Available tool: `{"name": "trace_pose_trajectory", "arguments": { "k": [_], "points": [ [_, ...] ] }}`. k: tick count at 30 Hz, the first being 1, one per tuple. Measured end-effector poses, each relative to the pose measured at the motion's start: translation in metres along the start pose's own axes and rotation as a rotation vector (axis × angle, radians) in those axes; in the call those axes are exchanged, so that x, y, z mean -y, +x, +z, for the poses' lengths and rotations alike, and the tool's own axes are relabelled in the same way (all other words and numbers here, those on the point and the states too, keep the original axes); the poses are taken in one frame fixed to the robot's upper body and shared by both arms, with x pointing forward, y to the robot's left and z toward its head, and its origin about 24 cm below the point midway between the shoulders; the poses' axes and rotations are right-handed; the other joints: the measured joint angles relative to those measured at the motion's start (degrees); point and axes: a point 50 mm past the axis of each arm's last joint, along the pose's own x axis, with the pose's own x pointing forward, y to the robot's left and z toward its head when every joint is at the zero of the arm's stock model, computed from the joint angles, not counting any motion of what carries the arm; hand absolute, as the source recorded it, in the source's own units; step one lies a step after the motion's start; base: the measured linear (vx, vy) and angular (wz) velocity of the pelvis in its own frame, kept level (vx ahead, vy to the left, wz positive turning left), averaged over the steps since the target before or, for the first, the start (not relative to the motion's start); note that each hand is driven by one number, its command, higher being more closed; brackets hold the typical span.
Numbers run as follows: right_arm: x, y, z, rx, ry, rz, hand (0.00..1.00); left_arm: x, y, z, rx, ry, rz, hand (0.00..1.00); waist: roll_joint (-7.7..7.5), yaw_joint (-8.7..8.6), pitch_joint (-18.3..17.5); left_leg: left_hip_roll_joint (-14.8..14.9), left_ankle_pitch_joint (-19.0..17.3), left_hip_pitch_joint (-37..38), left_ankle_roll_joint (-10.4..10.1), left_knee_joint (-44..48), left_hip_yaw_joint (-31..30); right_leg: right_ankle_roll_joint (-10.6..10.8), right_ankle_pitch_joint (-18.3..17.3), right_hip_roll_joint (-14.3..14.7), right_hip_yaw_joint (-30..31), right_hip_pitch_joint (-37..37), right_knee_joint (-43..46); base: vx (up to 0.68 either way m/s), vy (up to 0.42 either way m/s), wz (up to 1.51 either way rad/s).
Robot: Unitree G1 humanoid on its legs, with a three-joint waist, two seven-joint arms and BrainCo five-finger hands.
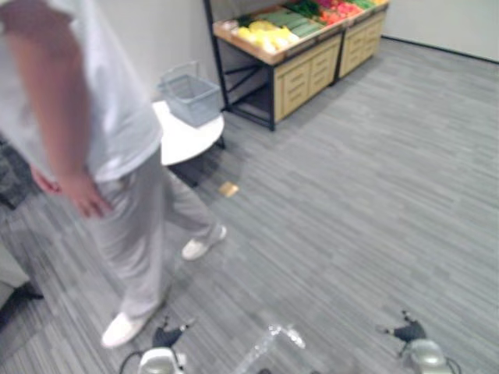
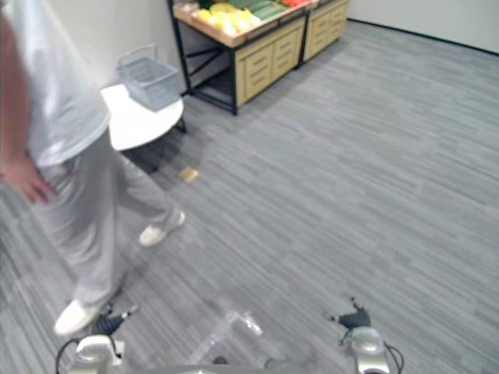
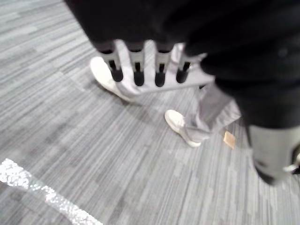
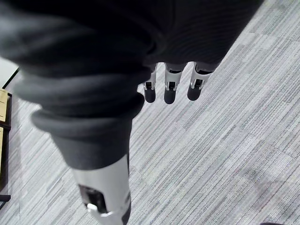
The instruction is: Pick vegetable in the basket
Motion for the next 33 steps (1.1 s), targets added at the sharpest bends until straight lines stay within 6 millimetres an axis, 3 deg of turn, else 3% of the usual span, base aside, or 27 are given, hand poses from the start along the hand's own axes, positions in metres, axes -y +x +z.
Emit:
{"name": "trace_pose_trajectory", "arguments": {
  "k": [15,25,29,32,33],
  "points": [
    [-0.003,-0.002,-0.015,-0.061,0.006,0.0,0.0,0.015,-0.004,-0.008,-0.037,-0.028,-0.032,0.0,0.57,-0.02,0.0,0.04,0.43,0.02,0.26,-0.02,-0.54,-0.02,-0.02,-0.01,-0.84,-0.02,0.31,-0.05,-0.033,0.02],
    [-0.007,-0.002,-0.013,-0.061,0.011,0.007,0.0,0.02,-0.005,-0.006,-0.031,-0.02,-0.047,0.0,0.5,-0.1,0.04,-0.13,0.41,-1.12,0.22,-0.02,-1.88,-0.21,-0.56,-0.18,-2.16,-0.57,0.3,0.0,-0.018,0.05],
    [-0.007,0.0,-0.01,-0.055,0.013,0.008,0.0,0.021,-0.005,-0.008,-0.035,-0.019,-0.051,0.0,0.4,-0.01,0.07,-0.11,0.07,-2.13,-0.14,-0.01,-1.99,-0.39,-2.57,-0.34,-2.35,-2.56,3.18,0.0,-0.041,0.04],
    [-0.009,0.002,-0.003,-0.038,0.011,0.014,0.0,0.02,-0.005,-0.008,-0.037,-0.022,-0.048,0.0,-0.16,0.33,0.01,0.32,-2.69,-4.22,-0.97,3.43,-0.29,-1.07,-5.25,-0.58,-1.42,-5.2,6.92,0.05,-0.045,-0.06],
    [-0.009,0.002,-0.001,-0.033,0.008,0.018,0.0,0.019,-0.005,-0.007,-0.033,-0.025,-0.045,0.0,-0.73,0.41,0.73,1.83,-7.04,-9.02,-2.16,14.52,0.17,-1.48,-6.48,-0.73,-1.35,-5.68,7.63,0.08,-0.079,0.01]
  ]
}}
